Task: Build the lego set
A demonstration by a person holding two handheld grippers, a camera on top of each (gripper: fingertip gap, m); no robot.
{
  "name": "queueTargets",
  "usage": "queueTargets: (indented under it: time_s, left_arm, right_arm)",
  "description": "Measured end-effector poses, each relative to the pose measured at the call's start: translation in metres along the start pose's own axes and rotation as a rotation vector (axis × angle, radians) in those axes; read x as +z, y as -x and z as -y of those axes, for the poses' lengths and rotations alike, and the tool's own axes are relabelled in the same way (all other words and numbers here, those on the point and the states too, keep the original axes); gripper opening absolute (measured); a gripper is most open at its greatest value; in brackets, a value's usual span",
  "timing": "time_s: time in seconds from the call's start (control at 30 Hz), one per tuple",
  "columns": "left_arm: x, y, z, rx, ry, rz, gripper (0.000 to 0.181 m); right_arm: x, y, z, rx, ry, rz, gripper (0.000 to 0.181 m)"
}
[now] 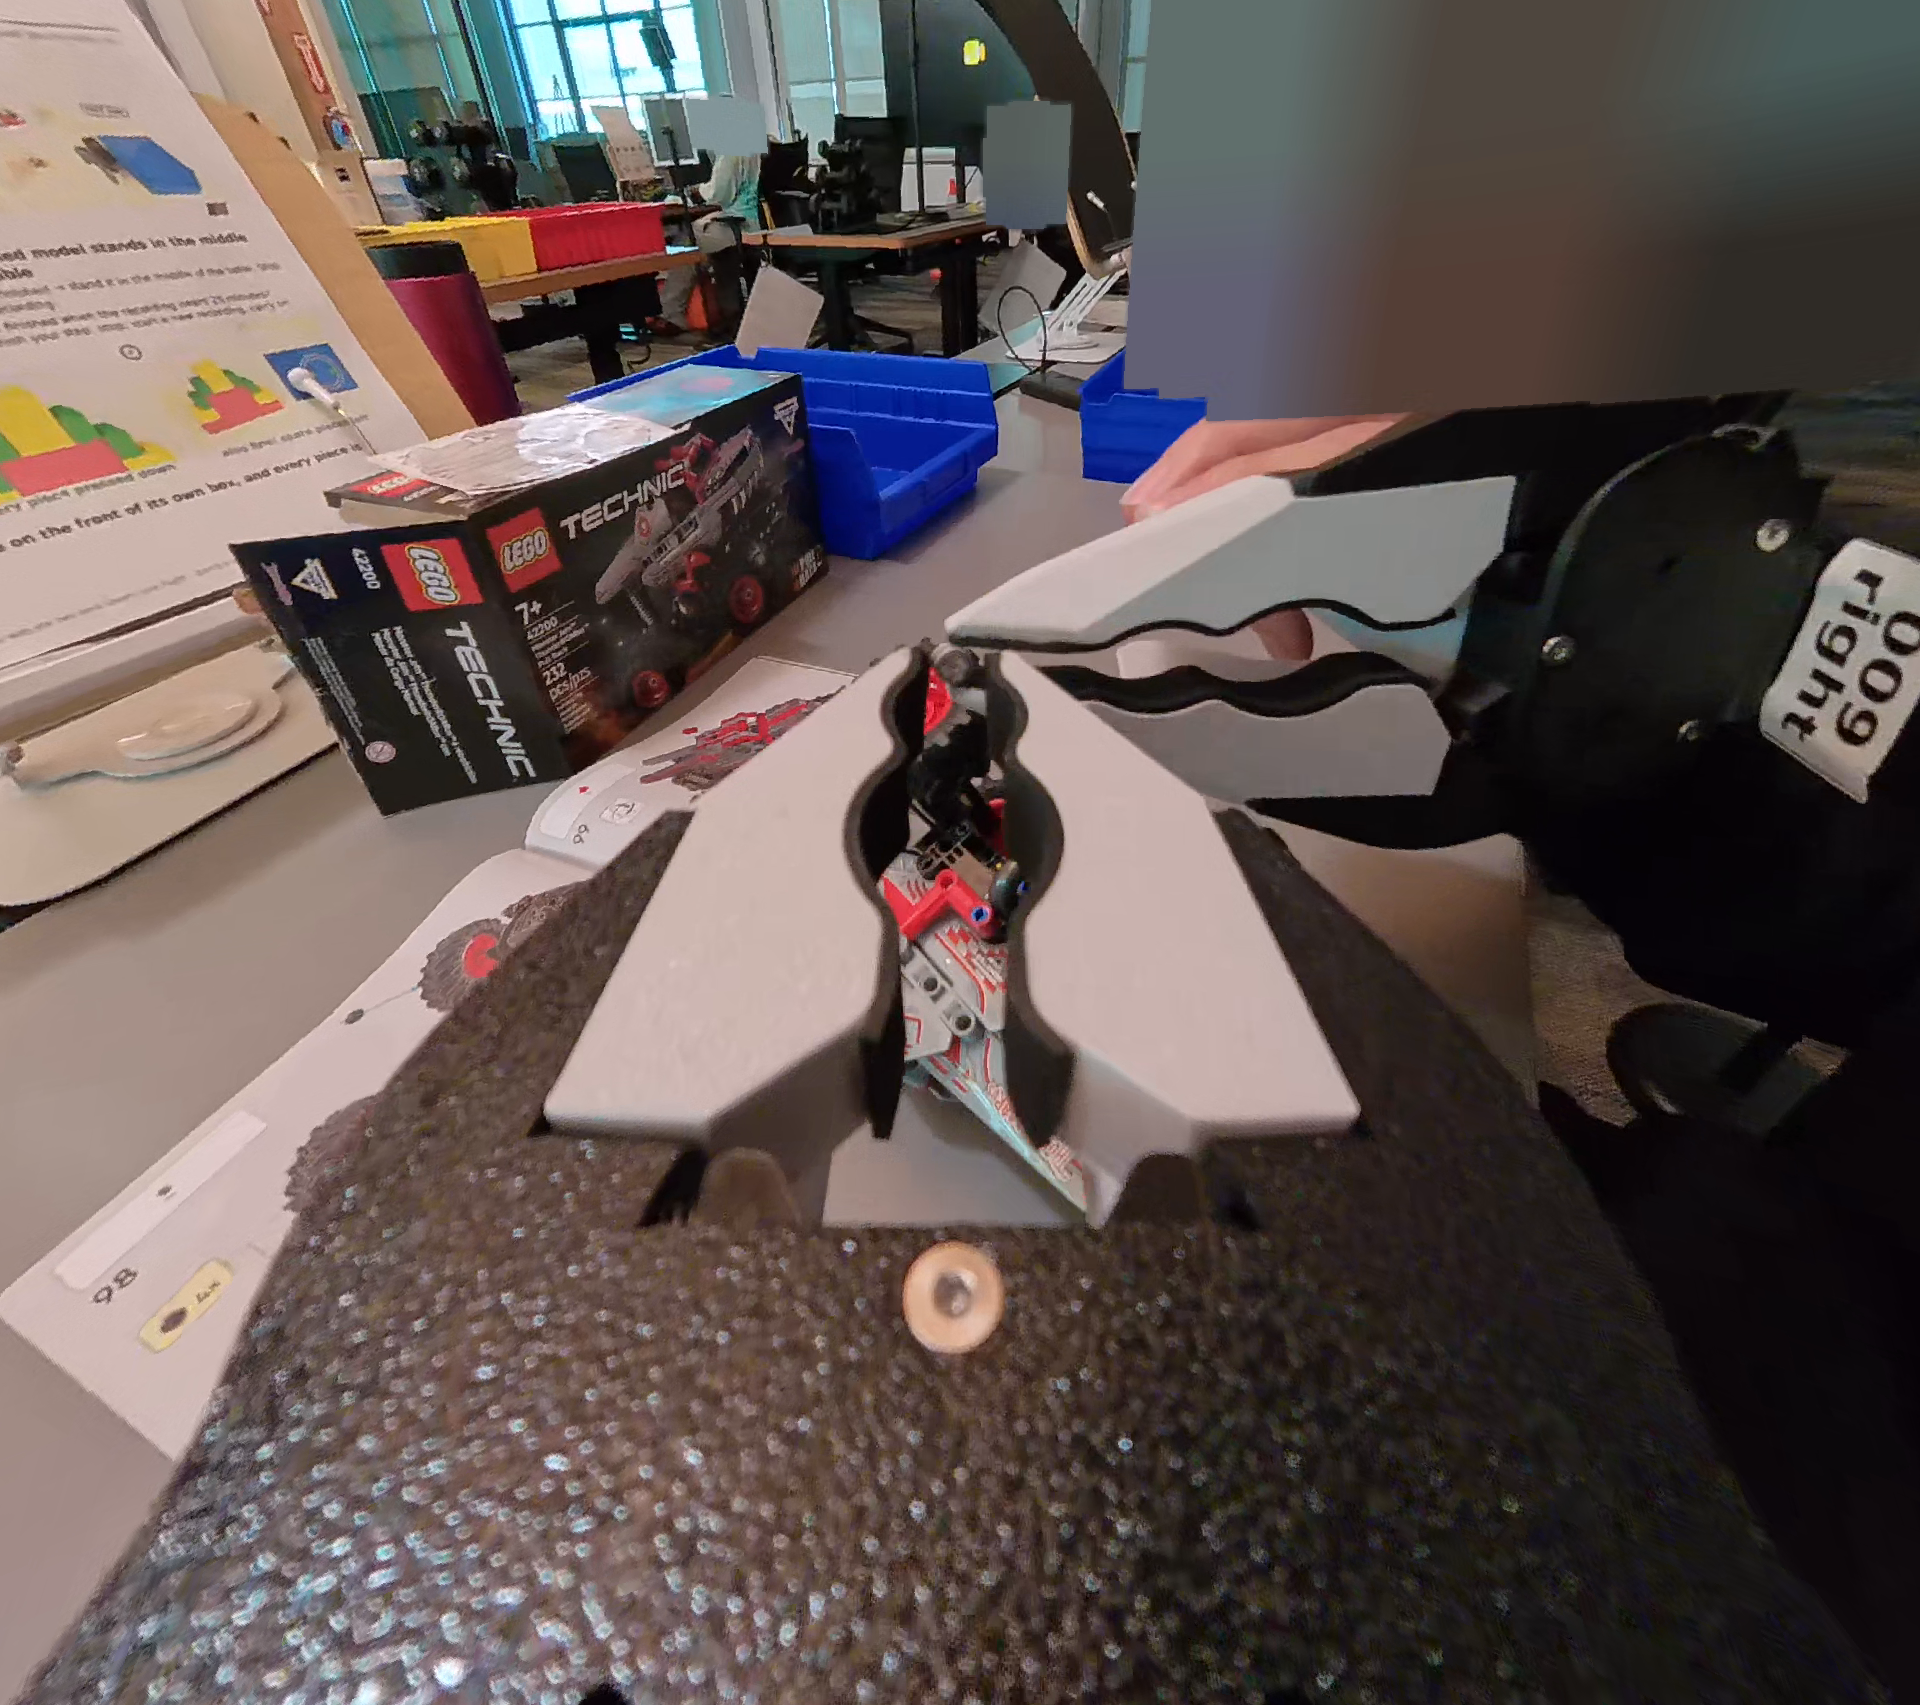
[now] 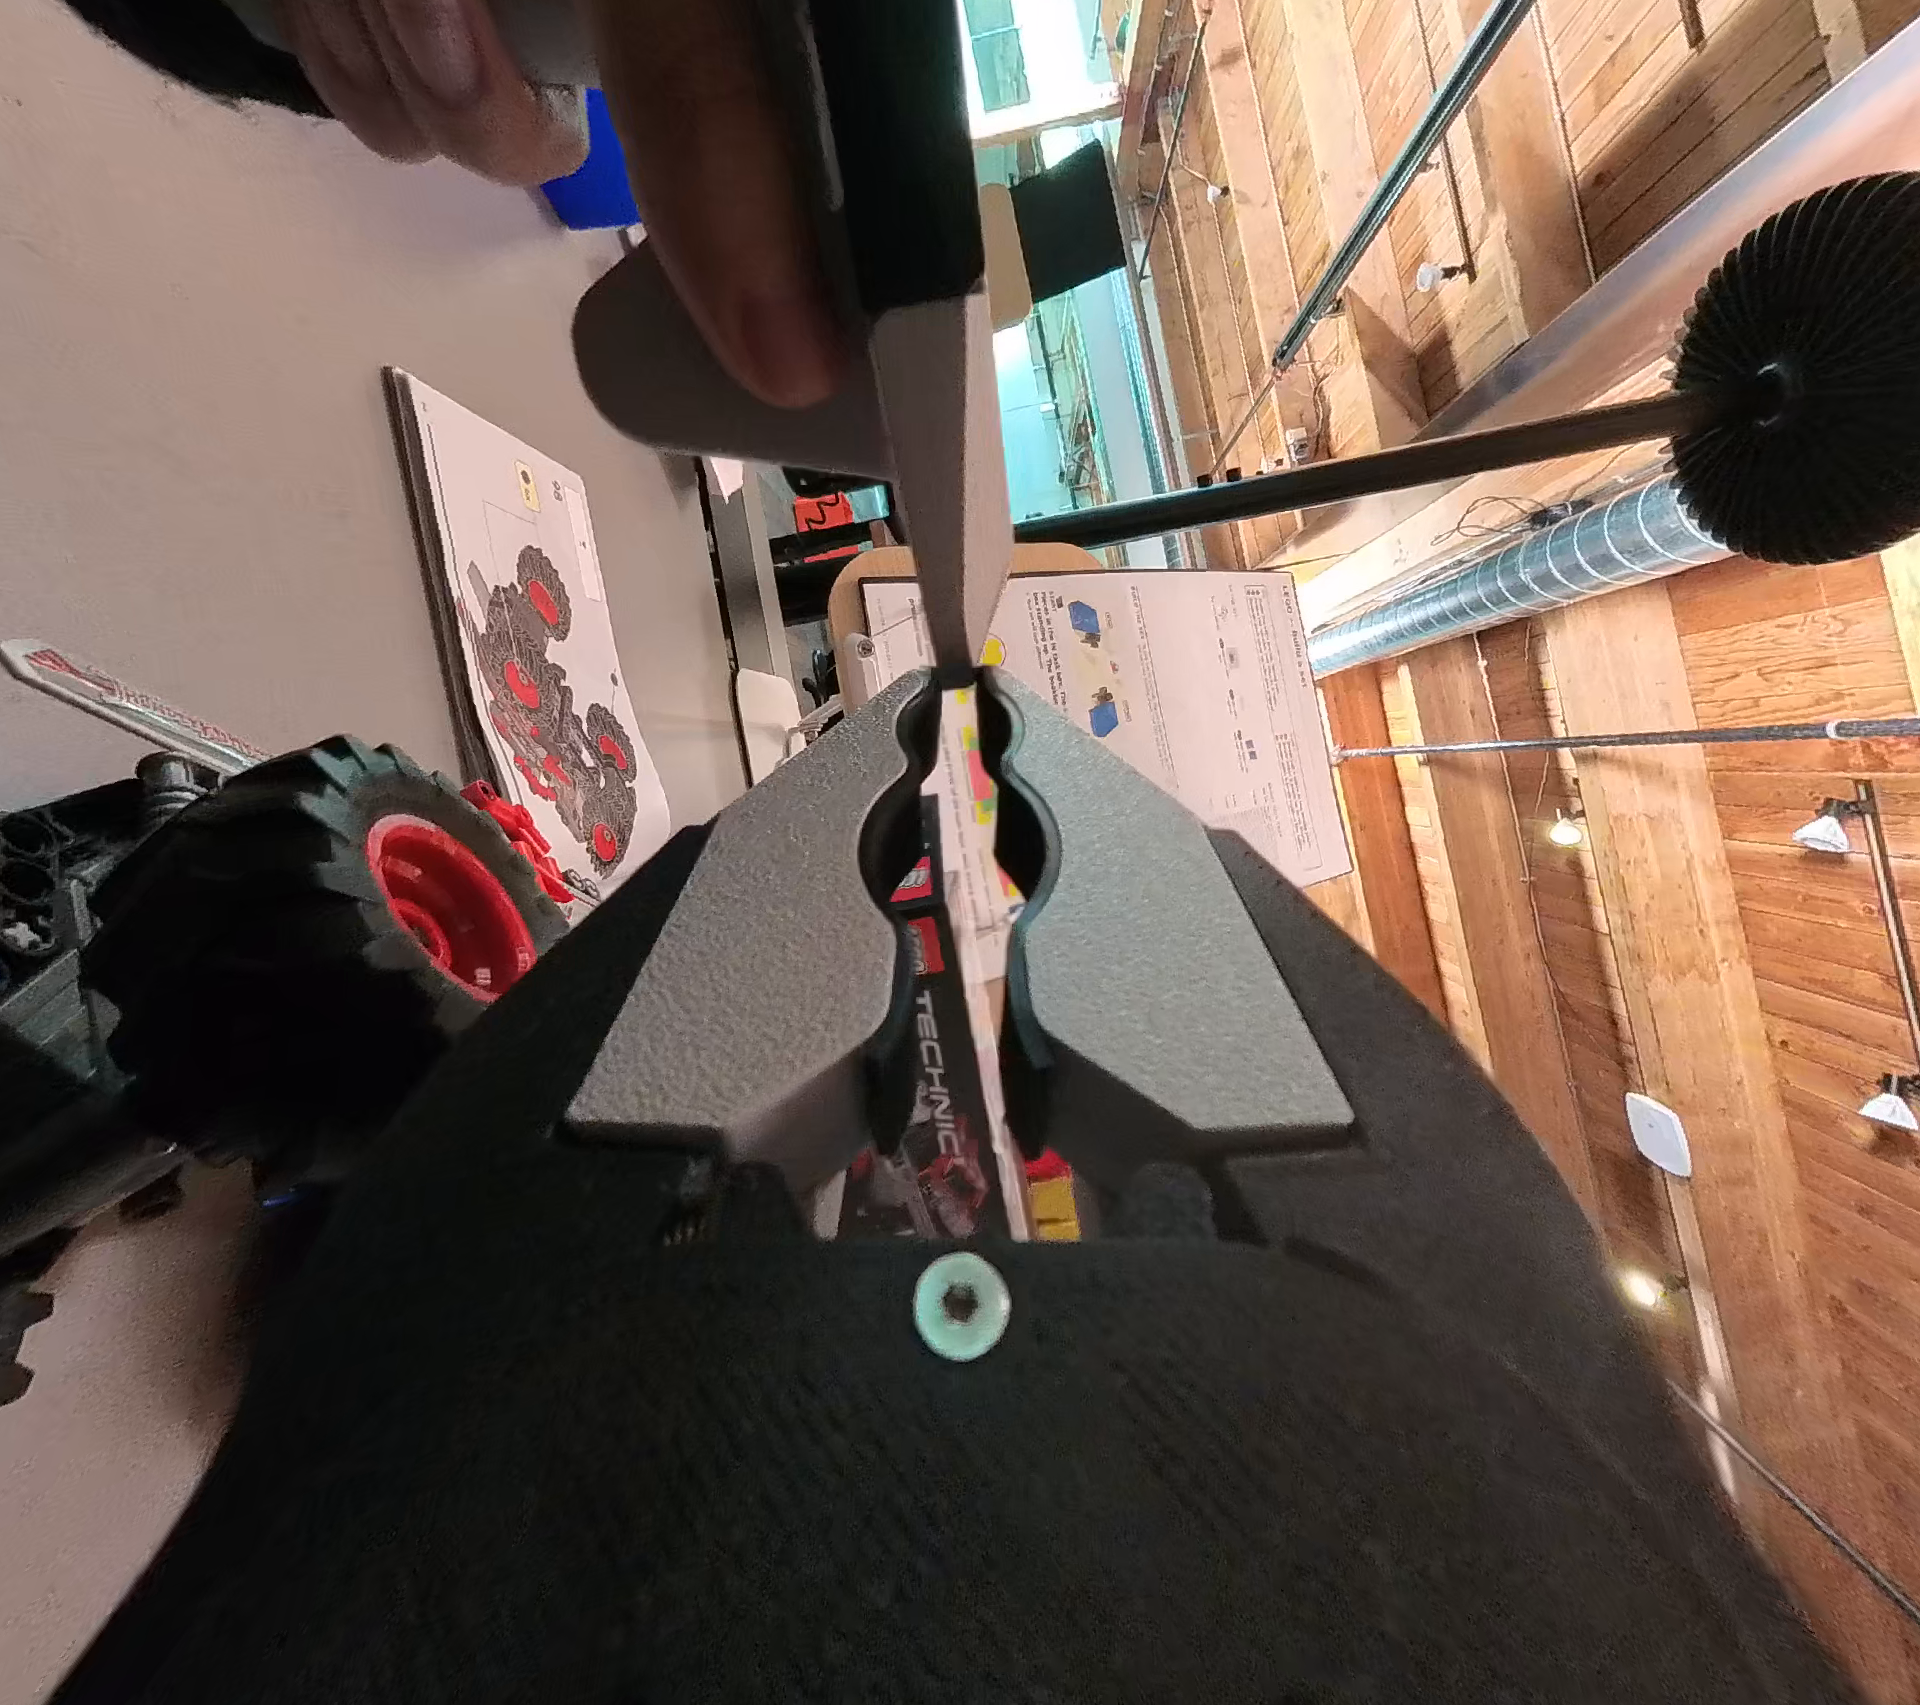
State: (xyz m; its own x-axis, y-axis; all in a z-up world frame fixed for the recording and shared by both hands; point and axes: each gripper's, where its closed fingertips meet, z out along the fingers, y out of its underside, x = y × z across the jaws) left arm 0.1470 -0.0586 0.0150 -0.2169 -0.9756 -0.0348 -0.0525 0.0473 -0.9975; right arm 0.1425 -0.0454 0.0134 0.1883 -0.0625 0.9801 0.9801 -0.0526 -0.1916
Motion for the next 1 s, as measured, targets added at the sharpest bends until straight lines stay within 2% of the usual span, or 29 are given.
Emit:
queueTargets:
  time_s: [0.17,0.43,0.57,0.7,0.83,1.0]
  left_arm:
    - [-0.001,-0.003,0.0,0.016,-0.004,-0.03,0.006]
    - [-0.003,-0.009,0.005,-0.007,-0.081,-0.155,0.004]
    - [-0.01,-0.012,0.015,-0.142,-0.214,-0.303,0.004]
    - [-0.021,-0.012,0.025,-0.357,-0.341,-0.481,0.004]
    - [-0.025,-0.011,0.028,-0.537,-0.408,-0.611,0.004]
    - [-0.03,-0.015,0.032,-0.625,-0.451,-0.71,0.004]
  right_arm:
    - [-0.004,0.0,0.004,-0.073,-0.028,-0.01,0.004]
    - [-0.01,-0.005,0.011,-0.006,-0.105,0.01,0.006]
    - [-0.016,-0.017,0.015,0.131,-0.16,0.006,0.011]
    - [-0.021,-0.024,0.021,0.245,-0.212,0.015,0.014]
    - [-0.023,-0.026,0.024,0.322,-0.232,0.037,0.015]
    - [-0.025,-0.027,0.027,0.38,-0.255,0.065,0.015]
